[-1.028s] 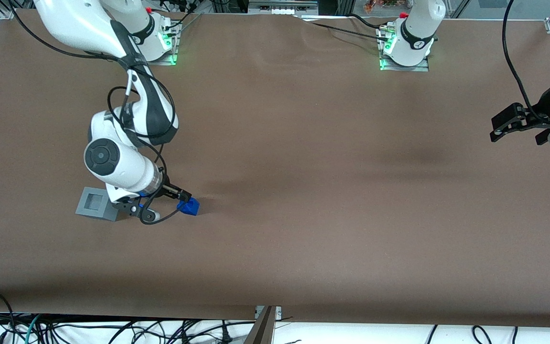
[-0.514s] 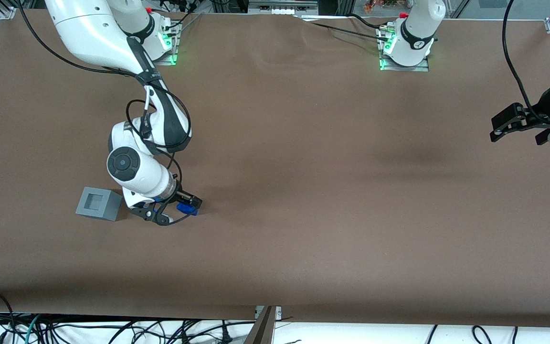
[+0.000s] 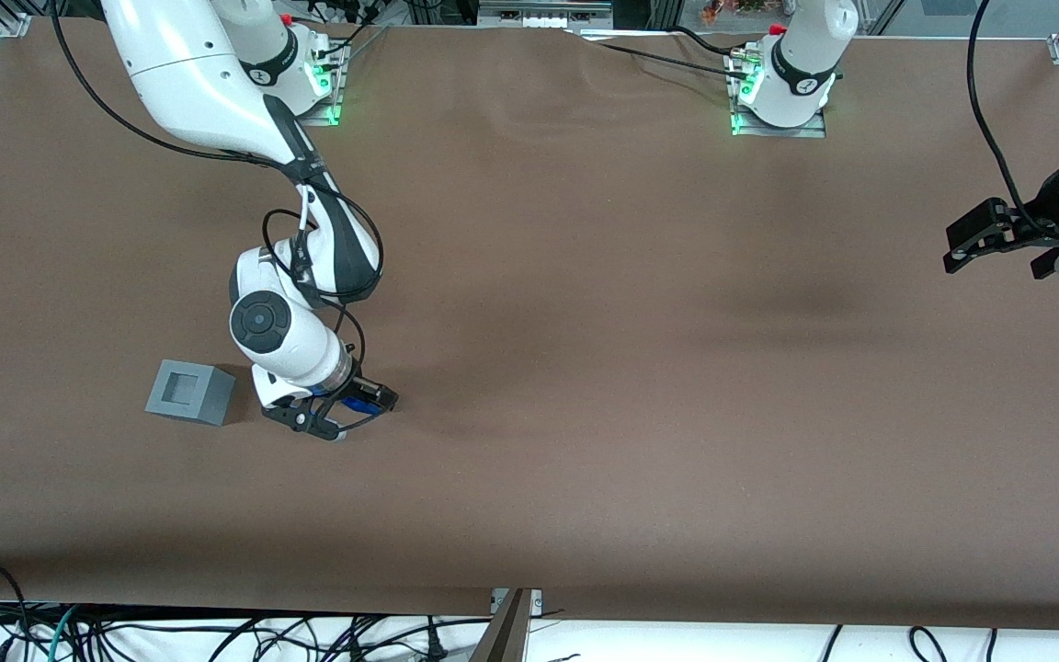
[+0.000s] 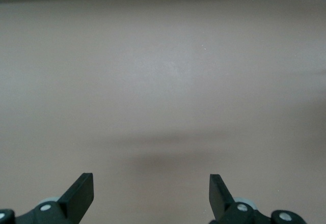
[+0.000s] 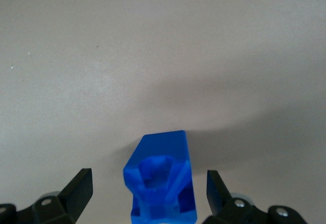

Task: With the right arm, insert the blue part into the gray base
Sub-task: 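Close the right gripper on the blue block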

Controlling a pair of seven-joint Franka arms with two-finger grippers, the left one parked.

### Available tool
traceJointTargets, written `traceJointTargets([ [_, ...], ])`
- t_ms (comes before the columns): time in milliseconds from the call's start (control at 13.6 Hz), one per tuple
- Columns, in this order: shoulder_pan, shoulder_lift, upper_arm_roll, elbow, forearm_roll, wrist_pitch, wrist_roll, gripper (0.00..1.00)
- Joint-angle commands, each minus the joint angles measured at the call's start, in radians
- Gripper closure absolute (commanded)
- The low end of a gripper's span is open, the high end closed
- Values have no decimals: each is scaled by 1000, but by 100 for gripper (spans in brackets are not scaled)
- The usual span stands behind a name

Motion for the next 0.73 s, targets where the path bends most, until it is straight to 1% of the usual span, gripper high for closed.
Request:
traceJointTargets([
  [0, -1, 17, -2, 24, -14, 3, -5, 7],
  [73, -3, 23, -2, 23, -14, 5, -5, 14],
  [220, -3, 25, -2, 22, -14, 5, -5, 35],
  [294, -3, 25, -2, 20, -14, 3, -8, 52],
  [367, -4, 23, -2, 20, -14, 0, -11, 73],
  [441, -4, 20, -2, 22, -14, -3, -25, 85],
  [514, -6, 11, -3, 22, -14, -13, -57, 93],
  [661, -12, -54, -8, 28, -11, -132, -149, 93],
])
